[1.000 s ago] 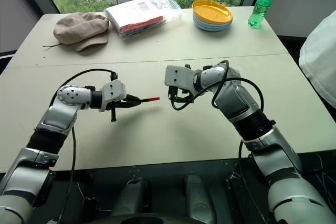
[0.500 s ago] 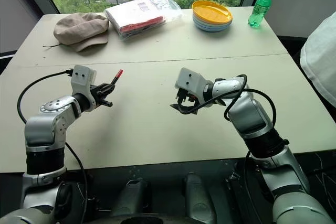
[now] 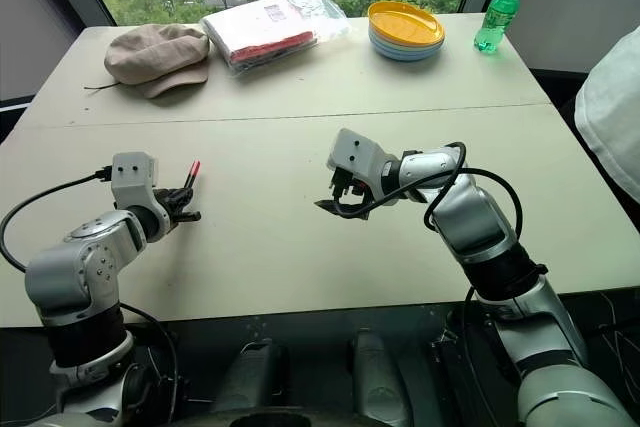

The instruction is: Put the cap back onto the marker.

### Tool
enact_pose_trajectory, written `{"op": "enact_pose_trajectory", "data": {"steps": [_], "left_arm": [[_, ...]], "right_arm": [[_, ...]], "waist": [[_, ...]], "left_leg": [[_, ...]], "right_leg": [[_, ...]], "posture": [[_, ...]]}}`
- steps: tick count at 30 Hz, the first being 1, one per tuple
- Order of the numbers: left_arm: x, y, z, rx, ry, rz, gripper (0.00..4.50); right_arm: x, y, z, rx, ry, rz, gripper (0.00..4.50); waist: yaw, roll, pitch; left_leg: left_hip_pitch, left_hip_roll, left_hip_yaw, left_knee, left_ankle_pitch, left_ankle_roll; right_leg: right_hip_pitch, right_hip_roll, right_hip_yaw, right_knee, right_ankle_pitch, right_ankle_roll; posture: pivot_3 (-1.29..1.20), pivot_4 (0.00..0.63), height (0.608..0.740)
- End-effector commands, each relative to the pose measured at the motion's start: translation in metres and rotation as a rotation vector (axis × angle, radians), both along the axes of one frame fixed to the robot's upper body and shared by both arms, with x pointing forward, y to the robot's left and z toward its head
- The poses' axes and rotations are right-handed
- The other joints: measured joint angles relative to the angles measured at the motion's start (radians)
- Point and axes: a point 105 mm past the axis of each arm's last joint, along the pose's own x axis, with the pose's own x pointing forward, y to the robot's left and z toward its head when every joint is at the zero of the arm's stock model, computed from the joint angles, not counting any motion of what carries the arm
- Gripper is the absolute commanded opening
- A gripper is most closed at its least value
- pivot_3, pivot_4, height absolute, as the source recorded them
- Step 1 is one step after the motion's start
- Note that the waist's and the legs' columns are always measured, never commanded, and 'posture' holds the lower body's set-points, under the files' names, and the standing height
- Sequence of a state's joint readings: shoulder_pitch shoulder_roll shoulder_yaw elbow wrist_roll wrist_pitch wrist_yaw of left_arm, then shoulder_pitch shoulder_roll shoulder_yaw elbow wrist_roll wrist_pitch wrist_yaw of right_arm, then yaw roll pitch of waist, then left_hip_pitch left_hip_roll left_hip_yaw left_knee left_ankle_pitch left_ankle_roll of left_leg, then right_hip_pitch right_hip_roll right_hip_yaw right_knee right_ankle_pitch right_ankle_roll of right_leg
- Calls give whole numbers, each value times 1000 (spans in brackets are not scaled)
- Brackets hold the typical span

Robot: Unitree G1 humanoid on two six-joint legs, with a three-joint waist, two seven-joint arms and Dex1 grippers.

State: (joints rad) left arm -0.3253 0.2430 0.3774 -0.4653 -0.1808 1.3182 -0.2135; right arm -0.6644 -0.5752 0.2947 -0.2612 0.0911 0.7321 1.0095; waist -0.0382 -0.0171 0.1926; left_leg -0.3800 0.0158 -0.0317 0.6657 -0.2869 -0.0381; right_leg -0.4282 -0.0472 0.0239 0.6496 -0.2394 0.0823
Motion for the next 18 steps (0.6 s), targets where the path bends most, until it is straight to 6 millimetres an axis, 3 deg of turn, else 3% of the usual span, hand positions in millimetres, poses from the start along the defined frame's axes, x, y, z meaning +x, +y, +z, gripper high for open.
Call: {"op": "enact_pose_trajectory", "data": {"steps": [1,10,11,13,18], "left_arm": [[-1,2,10,18,-43,18,0],[-2,0,-1,21,-20,3,0],[-2,0,-1,20,-20,2,987],[-2,-1,-2,8,-23,1,1807],[-2,-2,2,11,-45,1,4439]], "right_arm": [[-11,5,20,34,-39,78,4424],[-16,4,33,75,-45,103,4424],[-16,4,33,76,-47,100,4500],[-15,3,33,76,-51,94,4500],[-18,1,38,87,-49,113,4500]], "waist": [[0,0,0],[0,0,0],[0,0,0],[0,0,0],[1,0,0]], "left_leg": [[0,0,0,0,0,0],[0,0,0,0,0,0],[0,0,0,0,0,0],[0,0,0,0,0,0],[0,0,0,0,0,0]], "right_leg": [[0,0,0,0,0,0],[0,0,0,0,0,0],[0,0,0,0,0,0],[0,0,0,0,0,0],[0,0,0,0,0,0]], "posture": [[0,150,740],[0,150,740],[0,150,740],[0,150,740],[0,150,740]]}}
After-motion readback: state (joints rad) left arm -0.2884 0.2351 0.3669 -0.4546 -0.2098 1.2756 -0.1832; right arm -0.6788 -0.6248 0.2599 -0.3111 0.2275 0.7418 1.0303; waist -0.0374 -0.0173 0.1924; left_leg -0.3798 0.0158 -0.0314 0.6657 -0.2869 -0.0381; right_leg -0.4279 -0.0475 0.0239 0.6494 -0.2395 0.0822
